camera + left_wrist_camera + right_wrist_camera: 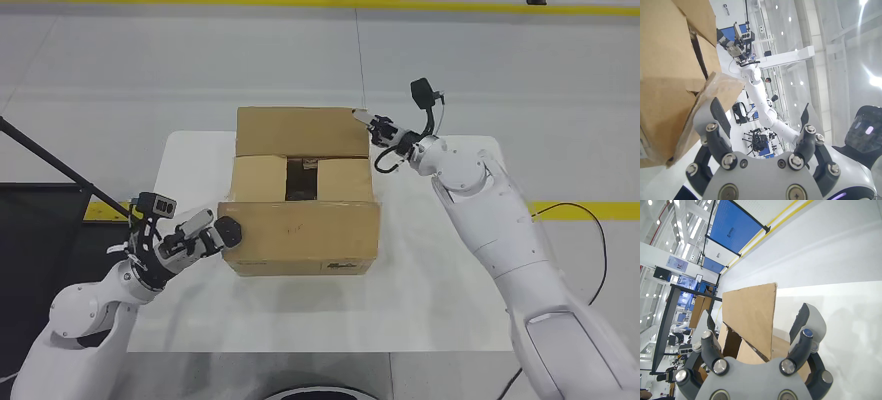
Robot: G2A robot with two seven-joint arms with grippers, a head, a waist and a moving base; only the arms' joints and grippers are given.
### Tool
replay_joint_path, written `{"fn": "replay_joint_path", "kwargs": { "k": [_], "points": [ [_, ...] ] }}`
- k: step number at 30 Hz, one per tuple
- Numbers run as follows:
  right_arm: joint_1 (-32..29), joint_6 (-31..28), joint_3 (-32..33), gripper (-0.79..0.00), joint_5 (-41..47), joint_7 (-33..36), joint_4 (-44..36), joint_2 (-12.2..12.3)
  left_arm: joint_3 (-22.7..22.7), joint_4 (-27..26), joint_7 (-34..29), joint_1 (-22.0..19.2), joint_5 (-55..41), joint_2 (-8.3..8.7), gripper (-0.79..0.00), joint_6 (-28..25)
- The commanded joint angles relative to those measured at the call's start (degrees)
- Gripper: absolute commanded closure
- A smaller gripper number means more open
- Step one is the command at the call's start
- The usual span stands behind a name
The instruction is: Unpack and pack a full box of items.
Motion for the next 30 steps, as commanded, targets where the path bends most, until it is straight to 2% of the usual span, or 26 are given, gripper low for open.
{"fn": "replay_joint_path", "kwargs": {
  "k": [1,9,20,26,30],
  "points": [
    [1.13,-1.49,-0.73,-0.785,0.17,1.51,2.25,-0.59,0.97,-0.44,2.70,-0.13,1.60,-0.16,-0.785,0.51],
    [3.74,-12.54,0.01,-0.785,7.23,8.77,9.18,-2.22,2.10,-0.32,5.49,-0.88,3.35,-0.44,-0.785,0.96],
    [3.73,-22.59,4.66,-0.785,17.80,21.10,10.75,-1.69,3.31,-0.10,6.74,-1.70,5.47,-0.68,-0.785,1.68],
    [1.83,-24.38,6.89,-0.785,21.55,29.75,7.25,-0.55,3.94,0.20,7.95,-2.04,6.69,-0.83,-0.785,1.91],
    [-0.11,-21.51,7.71,-0.785,20.74,33.55,3.35,0.48,4.60,-0.13,9.62,-2.31,9.53,-0.93,-0.785,2.10]
  ]
}}
